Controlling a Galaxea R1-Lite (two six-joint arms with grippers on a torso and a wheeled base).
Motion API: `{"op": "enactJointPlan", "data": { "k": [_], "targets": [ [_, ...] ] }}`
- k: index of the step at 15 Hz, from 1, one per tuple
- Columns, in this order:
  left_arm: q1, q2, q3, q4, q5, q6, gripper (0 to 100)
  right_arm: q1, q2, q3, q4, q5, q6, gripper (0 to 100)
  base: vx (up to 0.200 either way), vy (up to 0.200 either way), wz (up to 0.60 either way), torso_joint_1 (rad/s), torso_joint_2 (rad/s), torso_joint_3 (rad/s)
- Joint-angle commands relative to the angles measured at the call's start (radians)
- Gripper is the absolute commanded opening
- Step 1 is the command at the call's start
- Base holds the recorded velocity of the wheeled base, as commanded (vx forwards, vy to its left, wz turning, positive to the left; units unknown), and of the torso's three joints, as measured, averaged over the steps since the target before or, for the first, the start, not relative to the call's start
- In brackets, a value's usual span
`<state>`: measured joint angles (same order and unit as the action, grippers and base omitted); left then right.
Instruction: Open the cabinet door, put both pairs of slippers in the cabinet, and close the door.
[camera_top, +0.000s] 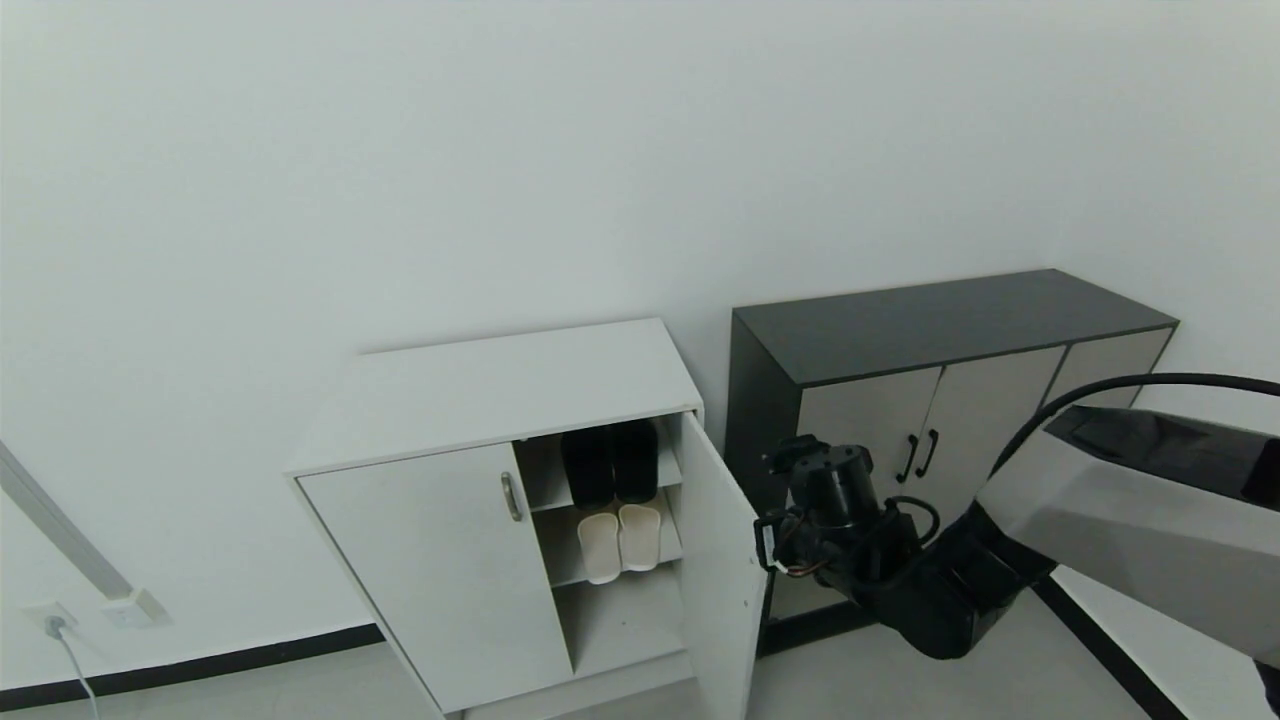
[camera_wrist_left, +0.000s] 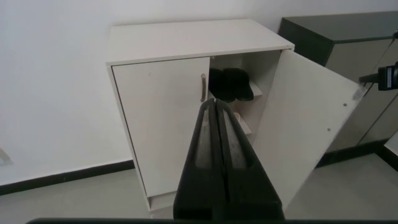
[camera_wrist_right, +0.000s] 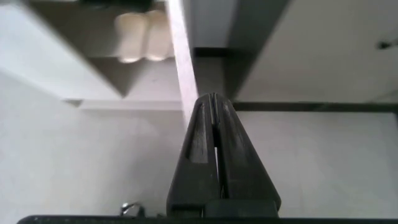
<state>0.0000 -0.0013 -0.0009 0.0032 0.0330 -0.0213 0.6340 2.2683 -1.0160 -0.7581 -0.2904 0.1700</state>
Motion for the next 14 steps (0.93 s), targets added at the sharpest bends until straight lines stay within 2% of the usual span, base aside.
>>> {"op": "enactJointPlan", "data": {
  "k": [1, 4, 7, 12, 14],
  "targets": [
    [0.000, 0.001, 0.001, 0.000, 0.001, 0.000, 0, 0.052, -0.053, 0.027, -0.001, -0.001, 0.006, 0, 0.000, 0.000, 0.00, 0.000, 0.00, 0.000],
    [0.000, 0.001, 0.001, 0.000, 0.001, 0.000, 0, 0.093, -0.142, 0.074, -0.010, 0.005, 0.014, 0, 0.000, 0.000, 0.00, 0.000, 0.00, 0.000],
    [0.000, 0.001, -0.001, 0.000, 0.001, 0.000, 0, 0.118, -0.167, 0.146, -0.098, 0.059, 0.000, 0, 0.000, 0.000, 0.00, 0.000, 0.00, 0.000],
    [0.000, 0.001, 0.001, 0.000, 0.001, 0.000, 0, 0.122, -0.164, 0.151, -0.096, 0.065, -0.003, 0, 0.000, 0.000, 0.00, 0.000, 0.00, 0.000],
    [0.000, 0.001, 0.001, 0.000, 0.001, 0.000, 0, 0.128, -0.165, 0.162, -0.096, 0.066, -0.003, 0, 0.000, 0.000, 0.60, 0.007, 0.00, 0.002]
  ]
}}
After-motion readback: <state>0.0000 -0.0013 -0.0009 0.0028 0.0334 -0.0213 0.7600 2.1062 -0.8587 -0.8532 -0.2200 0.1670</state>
